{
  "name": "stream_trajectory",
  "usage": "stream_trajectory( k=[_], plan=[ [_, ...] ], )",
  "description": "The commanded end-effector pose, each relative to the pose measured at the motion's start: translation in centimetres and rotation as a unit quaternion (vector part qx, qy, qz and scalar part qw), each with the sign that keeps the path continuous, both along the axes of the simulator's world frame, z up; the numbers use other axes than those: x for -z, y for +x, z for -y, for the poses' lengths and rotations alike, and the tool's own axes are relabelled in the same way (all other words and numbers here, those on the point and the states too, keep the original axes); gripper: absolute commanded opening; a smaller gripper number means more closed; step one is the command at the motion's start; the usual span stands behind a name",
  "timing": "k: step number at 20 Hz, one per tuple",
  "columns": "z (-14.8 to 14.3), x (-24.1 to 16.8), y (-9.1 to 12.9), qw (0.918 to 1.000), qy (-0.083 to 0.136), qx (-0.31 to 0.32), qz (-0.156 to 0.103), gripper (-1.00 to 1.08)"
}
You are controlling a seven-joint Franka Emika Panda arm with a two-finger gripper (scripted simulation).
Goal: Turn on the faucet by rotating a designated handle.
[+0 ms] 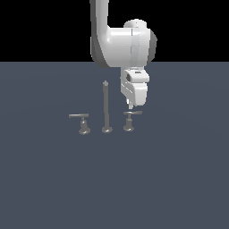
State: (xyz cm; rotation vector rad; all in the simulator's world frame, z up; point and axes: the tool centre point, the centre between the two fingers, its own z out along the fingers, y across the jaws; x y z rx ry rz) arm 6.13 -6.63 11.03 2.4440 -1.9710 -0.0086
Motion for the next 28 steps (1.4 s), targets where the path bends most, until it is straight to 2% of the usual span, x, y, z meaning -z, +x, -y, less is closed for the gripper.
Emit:
stream_trajectory(
  k=[1,14,24,26,28],
  plan=[
    [0.8,0.9,0.7,0.9998,-0.001,0.018,0.001,-1.00],
    [2.1,2.2,1.7,0.9990,-0.002,0.046,0.002,-1.00],
    [4.5,2.1,-1.3,0.9989,-0.001,0.046,0.003,-1.00],
    [3.8,2.1,-0.5,0.9991,0.000,0.042,0.007,-1.00],
    [3.8,2.1,-1.2,0.9991,0.000,0.042,0.007,-1.00]
  ],
)
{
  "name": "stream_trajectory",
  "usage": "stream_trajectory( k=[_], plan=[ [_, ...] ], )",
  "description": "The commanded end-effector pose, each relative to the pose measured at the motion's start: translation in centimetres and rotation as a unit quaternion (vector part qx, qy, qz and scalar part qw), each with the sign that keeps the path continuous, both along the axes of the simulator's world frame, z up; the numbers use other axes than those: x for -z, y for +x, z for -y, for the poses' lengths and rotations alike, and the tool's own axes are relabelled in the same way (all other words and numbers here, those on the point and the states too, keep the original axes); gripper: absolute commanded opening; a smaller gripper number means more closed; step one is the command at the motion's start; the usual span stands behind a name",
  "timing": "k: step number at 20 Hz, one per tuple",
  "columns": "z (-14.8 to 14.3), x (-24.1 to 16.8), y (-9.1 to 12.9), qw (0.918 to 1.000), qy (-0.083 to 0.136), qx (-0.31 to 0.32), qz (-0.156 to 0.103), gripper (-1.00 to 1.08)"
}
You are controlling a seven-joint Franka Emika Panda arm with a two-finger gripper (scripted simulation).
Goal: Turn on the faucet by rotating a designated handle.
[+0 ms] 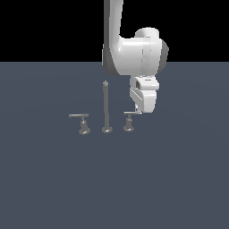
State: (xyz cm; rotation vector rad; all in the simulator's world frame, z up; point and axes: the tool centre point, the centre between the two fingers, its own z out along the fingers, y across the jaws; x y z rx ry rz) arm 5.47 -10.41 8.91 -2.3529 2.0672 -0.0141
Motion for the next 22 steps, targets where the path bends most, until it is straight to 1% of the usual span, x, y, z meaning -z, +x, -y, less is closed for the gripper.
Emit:
stream_trajectory(
  k=[1,12,13,14,22],
  plan=[
    [0.1,0.0,-0.8,1.0000,0.000,0.001,-0.003,-1.00],
    [0.3,0.0,-4.5,1.0000,-0.001,0.004,-0.006,-1.00],
    [0.3,0.0,-4.5,1.0000,-0.001,0.004,-0.006,-1.00],
    [1.0,0.0,-3.9,1.0000,-0.002,0.008,-0.002,-1.00],
    [-1.6,0.0,-6.0,1.0000,-0.001,0.005,-0.005,-1.00]
  ],
)
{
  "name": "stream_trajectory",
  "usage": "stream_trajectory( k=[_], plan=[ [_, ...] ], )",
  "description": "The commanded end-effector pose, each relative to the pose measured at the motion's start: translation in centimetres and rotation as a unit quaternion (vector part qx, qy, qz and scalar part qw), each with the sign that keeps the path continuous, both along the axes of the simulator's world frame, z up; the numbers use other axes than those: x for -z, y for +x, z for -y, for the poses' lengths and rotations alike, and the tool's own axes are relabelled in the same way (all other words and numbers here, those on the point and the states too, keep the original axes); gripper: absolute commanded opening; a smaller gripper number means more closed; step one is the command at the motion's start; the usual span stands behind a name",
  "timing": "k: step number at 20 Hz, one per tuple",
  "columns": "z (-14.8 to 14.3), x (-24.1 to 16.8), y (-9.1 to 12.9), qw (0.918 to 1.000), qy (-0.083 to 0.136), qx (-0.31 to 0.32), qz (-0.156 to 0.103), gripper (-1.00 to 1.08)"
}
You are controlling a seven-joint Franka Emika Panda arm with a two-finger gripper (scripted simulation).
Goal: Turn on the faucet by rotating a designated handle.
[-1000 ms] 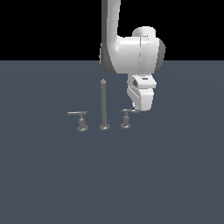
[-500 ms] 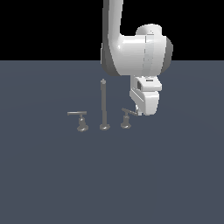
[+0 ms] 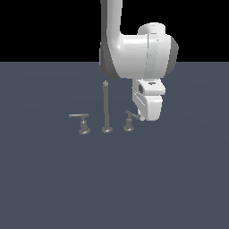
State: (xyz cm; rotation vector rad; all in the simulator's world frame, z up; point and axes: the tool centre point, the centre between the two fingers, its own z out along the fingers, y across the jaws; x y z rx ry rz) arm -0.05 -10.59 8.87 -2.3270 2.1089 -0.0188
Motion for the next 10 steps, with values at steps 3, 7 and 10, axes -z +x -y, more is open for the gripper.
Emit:
stream_trajectory(
  k=[3,7,10],
  plan=[
    [-2.7,-0.1,-1.3,0.9999,0.003,-0.011,-0.004,-1.00],
    [-2.2,0.0,-1.0,1.0000,0.001,-0.001,-0.003,-1.00],
    [-4.5,0.0,-1.0,1.0000,0.002,-0.006,-0.004,-1.00]
  ],
)
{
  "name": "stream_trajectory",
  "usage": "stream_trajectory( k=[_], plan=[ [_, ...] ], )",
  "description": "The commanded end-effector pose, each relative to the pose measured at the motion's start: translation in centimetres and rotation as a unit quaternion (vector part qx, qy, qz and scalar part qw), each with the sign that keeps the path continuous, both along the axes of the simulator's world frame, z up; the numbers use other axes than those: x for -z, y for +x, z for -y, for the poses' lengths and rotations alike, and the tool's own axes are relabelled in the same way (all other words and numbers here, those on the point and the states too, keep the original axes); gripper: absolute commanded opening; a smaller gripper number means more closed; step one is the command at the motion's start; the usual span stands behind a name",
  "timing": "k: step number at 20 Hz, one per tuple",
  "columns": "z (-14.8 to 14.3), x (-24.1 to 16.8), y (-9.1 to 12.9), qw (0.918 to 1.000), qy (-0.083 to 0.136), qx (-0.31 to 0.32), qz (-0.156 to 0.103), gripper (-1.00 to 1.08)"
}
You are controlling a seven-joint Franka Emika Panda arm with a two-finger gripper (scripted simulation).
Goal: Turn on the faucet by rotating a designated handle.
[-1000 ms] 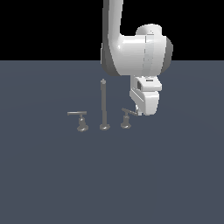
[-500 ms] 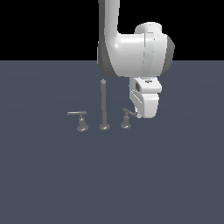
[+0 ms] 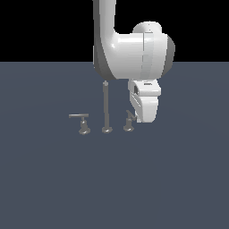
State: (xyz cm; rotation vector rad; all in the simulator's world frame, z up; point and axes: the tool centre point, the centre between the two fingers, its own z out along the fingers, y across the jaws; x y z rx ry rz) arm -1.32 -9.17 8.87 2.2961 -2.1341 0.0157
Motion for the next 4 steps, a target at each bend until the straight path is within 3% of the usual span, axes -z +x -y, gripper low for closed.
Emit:
stream_trajectory(
  k=[1,4],
  plan=[
    [-3.8,0.0,0.3,0.9998,0.005,-0.020,-0.001,-1.00],
    [-5.3,0.0,0.3,0.9997,0.006,-0.023,-0.001,-1.00]
  ],
)
